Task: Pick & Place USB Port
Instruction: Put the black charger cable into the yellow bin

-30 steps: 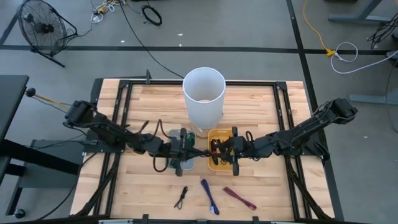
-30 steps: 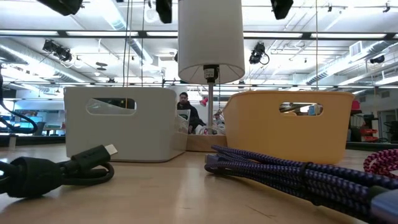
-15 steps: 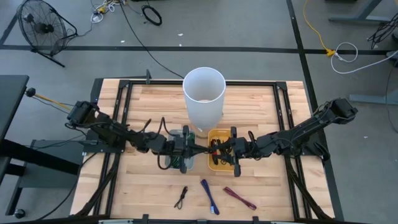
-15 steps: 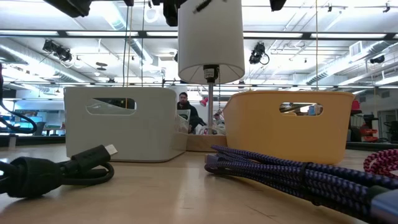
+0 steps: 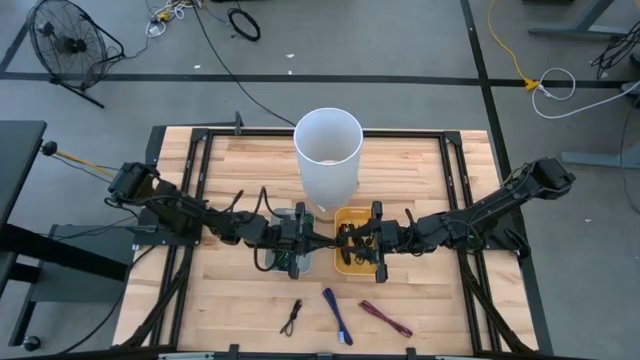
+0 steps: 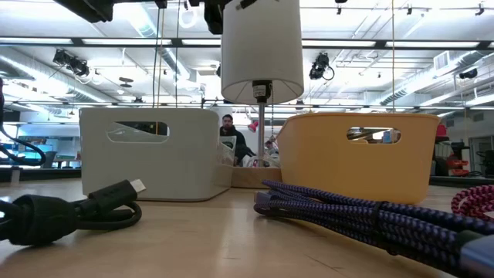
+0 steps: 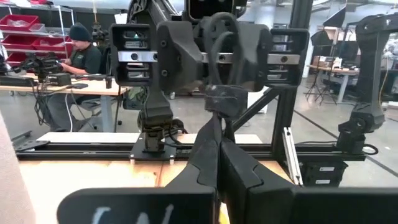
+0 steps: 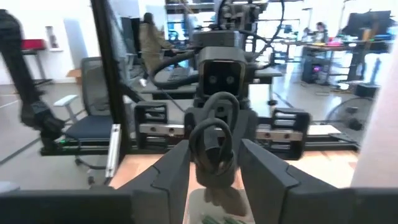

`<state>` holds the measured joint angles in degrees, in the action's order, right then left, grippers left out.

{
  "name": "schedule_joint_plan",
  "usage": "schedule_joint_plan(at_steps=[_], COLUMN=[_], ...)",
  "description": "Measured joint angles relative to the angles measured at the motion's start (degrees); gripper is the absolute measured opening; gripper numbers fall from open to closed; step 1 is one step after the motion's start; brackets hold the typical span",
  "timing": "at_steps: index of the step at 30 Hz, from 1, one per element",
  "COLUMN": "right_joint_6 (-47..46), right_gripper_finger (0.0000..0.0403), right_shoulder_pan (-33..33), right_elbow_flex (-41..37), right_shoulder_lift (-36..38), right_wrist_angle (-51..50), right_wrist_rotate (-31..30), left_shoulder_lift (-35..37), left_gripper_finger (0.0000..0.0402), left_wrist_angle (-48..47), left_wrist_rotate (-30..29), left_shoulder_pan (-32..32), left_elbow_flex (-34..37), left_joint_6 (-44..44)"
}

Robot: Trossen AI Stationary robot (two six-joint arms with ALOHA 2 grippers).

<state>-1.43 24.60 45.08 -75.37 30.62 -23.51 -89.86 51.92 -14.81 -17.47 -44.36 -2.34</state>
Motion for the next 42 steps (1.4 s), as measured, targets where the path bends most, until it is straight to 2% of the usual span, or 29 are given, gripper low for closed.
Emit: schedule_joint_plan(at_steps=[3,6,8,17,22,27,32,35,39,42], right_joint_6=[0.3,2.5,3.4,-0.3,-6.2,-16.6,-27.8,-33.4,-35.7,-36.1], right_gripper_finger=[0.0106,0.0033,0.0014,0.0004,0.0002,0.0001,0.0001,0.0000,0.0001,0.0019], right_shoulder_pan=[0.0,0.0,0.1,1.4,4.0,6.6,7.5,7.8,7.0,6.2], right_elbow_flex=[0.0,0.0,0.0,0.0,0.0,0.0,-0.8,-3.5,-6.3,-6.5], right_shoulder_lift=[0.0,0.0,0.0,1.3,4.1,5.4,2.9,1.1,0.9,1.2], right_wrist_angle=[-0.1,-0.4,-0.4,-5.7,-15.6,-25.8,-31.4,-31.0,-29.6,-29.3], right_wrist_rotate=[-2.4,-2.6,-2.6,-8.0,-13.9,-18.7,-19.1,-19.2,-18.2,-16.5], left_shoulder_lift=[-0.7,-1.5,-2.0,-1.6,-1.1,-1.1,-1.1,-1.1,-1.1,-1.1], left_gripper_finger=[0.0005,0.0009,0.0020,0.0053,0.0055,0.0056,0.0057,0.0057,0.0057,0.0057], left_wrist_angle=[0.5,0.9,1.3,1.3,1.2,1.0,0.9,0.6,0.5,0.4], left_wrist_rotate=[0.0,0.0,0.0,0.0,0.2,0.3,0.2,0.2,0.1,0.0], left_shoulder_pan=[0.0,0.0,0.0,-0.1,-0.1,-0.5,-0.8,-1.1,-1.2,-1.1], left_elbow_flex=[0.0,0.0,0.0,0.0,0.0,0.0,0.0,0.0,0.0,0.0], left_joint_6=[0.0,-0.1,-0.1,0.4,1.5,3.0,3.0,3.0,3.0,3.0])
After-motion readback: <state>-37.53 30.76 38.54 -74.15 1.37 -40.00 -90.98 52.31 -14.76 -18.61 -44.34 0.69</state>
